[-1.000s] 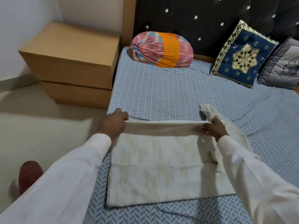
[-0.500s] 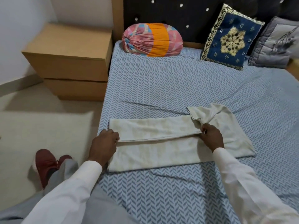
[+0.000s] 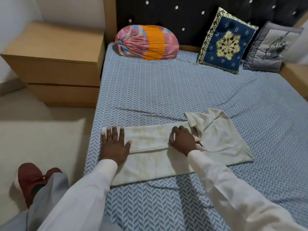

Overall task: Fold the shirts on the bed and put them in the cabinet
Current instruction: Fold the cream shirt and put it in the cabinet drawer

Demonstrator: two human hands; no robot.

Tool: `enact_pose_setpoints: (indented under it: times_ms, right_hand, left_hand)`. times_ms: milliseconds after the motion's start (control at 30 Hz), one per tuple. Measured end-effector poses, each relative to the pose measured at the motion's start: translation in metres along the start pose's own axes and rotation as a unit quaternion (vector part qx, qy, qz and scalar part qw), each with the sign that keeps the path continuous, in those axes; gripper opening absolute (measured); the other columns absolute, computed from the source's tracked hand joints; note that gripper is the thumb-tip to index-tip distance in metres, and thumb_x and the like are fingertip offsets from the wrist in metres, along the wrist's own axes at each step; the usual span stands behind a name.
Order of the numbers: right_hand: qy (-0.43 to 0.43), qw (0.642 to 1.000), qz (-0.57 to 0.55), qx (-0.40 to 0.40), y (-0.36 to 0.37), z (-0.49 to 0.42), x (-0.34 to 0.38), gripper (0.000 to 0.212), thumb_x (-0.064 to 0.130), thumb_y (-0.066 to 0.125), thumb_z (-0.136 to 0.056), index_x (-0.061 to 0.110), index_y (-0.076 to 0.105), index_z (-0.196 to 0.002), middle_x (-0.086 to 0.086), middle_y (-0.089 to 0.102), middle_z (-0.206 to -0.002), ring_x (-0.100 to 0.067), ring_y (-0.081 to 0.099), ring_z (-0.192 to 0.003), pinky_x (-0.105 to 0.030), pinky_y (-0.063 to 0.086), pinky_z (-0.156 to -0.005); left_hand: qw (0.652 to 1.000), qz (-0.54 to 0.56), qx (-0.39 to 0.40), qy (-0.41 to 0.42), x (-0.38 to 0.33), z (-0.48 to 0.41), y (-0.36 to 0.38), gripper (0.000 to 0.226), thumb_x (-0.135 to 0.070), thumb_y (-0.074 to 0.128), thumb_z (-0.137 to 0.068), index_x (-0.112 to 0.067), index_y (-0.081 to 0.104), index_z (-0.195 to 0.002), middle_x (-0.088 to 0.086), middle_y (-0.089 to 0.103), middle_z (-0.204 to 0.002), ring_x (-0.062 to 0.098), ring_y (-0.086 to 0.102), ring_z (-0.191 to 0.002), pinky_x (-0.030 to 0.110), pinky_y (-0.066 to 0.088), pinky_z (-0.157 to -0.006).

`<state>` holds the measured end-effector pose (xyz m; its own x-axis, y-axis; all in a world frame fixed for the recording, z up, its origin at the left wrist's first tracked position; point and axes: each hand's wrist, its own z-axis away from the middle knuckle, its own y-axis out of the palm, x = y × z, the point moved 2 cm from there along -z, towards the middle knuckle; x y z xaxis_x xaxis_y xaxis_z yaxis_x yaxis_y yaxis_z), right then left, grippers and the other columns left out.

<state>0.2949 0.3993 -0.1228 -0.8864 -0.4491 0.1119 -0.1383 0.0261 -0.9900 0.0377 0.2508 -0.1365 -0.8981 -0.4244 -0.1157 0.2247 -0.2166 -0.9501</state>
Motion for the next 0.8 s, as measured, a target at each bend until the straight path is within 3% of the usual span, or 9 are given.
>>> enact_pose_setpoints:
  times_ms: [100,233,367,433,500,567,633,700,800]
  right_hand:
    - [0.060,0.993,0.095,-0.042,-0.011,-0.029,-0.014,0.036,0.029,0.062,-0.073,0.018,0.061,-0.107,-0.011,0.060,-0.104,-0.036,0.055,-0.096,-0.044,0.043,-0.080]
    - [0.126,0.978,0.161,0.031,-0.015,-0.057,-0.057,0.042,0.023,0.047,-0.091,0.022,0.046,-0.133,-0.011,0.054,-0.127,-0.035,0.049,-0.114,-0.047,0.036,-0.093]
    - [0.164,0.979,0.115,0.034,-0.017,-0.061,-0.093,0.040,0.032,0.038,-0.100,0.022,0.041,-0.138,-0.009,0.063,-0.122,-0.031,0.059,-0.110,-0.048,0.037,-0.097]
    - [0.227,0.974,0.010,-0.008,-0.033,-0.051,-0.104,0.046,0.035,0.046,-0.091,0.027,0.043,-0.136,-0.009,0.066,-0.116,-0.031,0.063,-0.106,-0.045,0.041,-0.094]
    - [0.358,0.894,-0.229,-0.144,-0.052,-0.032,-0.115,0.049,0.029,0.050,-0.085,0.028,0.046,-0.134,-0.013,0.067,-0.116,-0.035,0.063,-0.107,-0.039,0.044,-0.091]
    - [0.474,0.732,-0.396,-0.288,-0.063,-0.002,-0.127,0.044,0.019,0.050,-0.088,0.022,0.048,-0.132,-0.014,0.064,-0.115,-0.031,0.061,-0.103,-0.030,0.040,-0.081]
    - [0.527,0.620,-0.447,-0.372,-0.059,0.030,-0.139,0.041,0.015,0.051,-0.090,0.014,0.049,-0.131,-0.010,0.060,-0.116,-0.025,0.057,-0.098,-0.026,0.037,-0.077]
    - [0.540,0.555,-0.486,-0.404,-0.045,0.054,-0.149,0.045,0.014,0.053,-0.089,0.011,0.047,-0.133,-0.014,0.059,-0.127,-0.028,0.060,-0.104,-0.028,0.044,-0.082]
    - [0.586,0.541,-0.463,-0.387,-0.034,0.080,-0.168,0.047,0.018,0.054,-0.086,0.011,0.044,-0.131,-0.020,0.055,-0.129,-0.036,0.058,-0.108,-0.038,0.047,-0.089]
  left_hand:
    - [0.998,0.017,-0.049,0.018,-0.033,-0.005,-0.009,0.070,-0.044,0.018,-0.096,-0.012,0.006,-0.158,0.021,-0.003,-0.163,0.039,-0.008,-0.150,0.052,-0.011,-0.118]
    - [0.977,0.072,-0.032,0.198,-0.091,-0.001,0.001,0.086,-0.057,-0.007,-0.081,-0.021,0.002,-0.158,0.015,-0.011,-0.162,0.035,-0.011,-0.151,0.046,-0.004,-0.121]
    - [0.971,0.016,0.041,0.236,-0.119,0.006,0.025,0.102,-0.083,-0.021,-0.068,-0.030,-0.014,-0.155,0.004,-0.032,-0.153,0.029,-0.027,-0.147,0.049,-0.016,-0.118]
    - [0.970,-0.009,0.020,0.241,-0.114,0.007,0.037,0.101,-0.079,-0.024,-0.070,-0.029,-0.008,-0.156,0.009,-0.025,-0.157,0.031,-0.026,-0.146,0.051,-0.016,-0.117]
    - [0.968,-0.027,-0.003,0.248,-0.107,0.010,0.042,0.088,-0.075,-0.004,-0.088,-0.026,0.018,-0.157,0.015,0.006,-0.163,0.033,-0.006,-0.151,0.054,-0.002,-0.117]
    - [0.968,-0.036,0.006,0.246,-0.104,0.010,0.047,0.076,-0.070,0.014,-0.095,-0.024,0.033,-0.153,0.015,0.025,-0.160,0.032,0.008,-0.150,0.056,0.008,-0.114]
    - [0.968,-0.030,0.004,0.249,-0.107,0.010,0.048,0.072,-0.068,0.020,-0.096,-0.026,0.031,-0.154,0.014,0.023,-0.160,0.030,0.006,-0.149,0.057,0.007,-0.114]
    - [0.968,-0.020,-0.008,0.249,-0.105,0.013,0.046,0.067,-0.063,0.024,-0.096,-0.029,0.030,-0.153,0.012,0.022,-0.161,0.032,0.008,-0.150,0.057,0.005,-0.115]
    - [0.965,-0.019,-0.034,0.258,-0.099,0.018,0.042,0.056,-0.052,0.021,-0.100,-0.029,0.045,-0.146,0.015,0.039,-0.154,0.036,0.030,-0.145,0.057,0.013,-0.113]
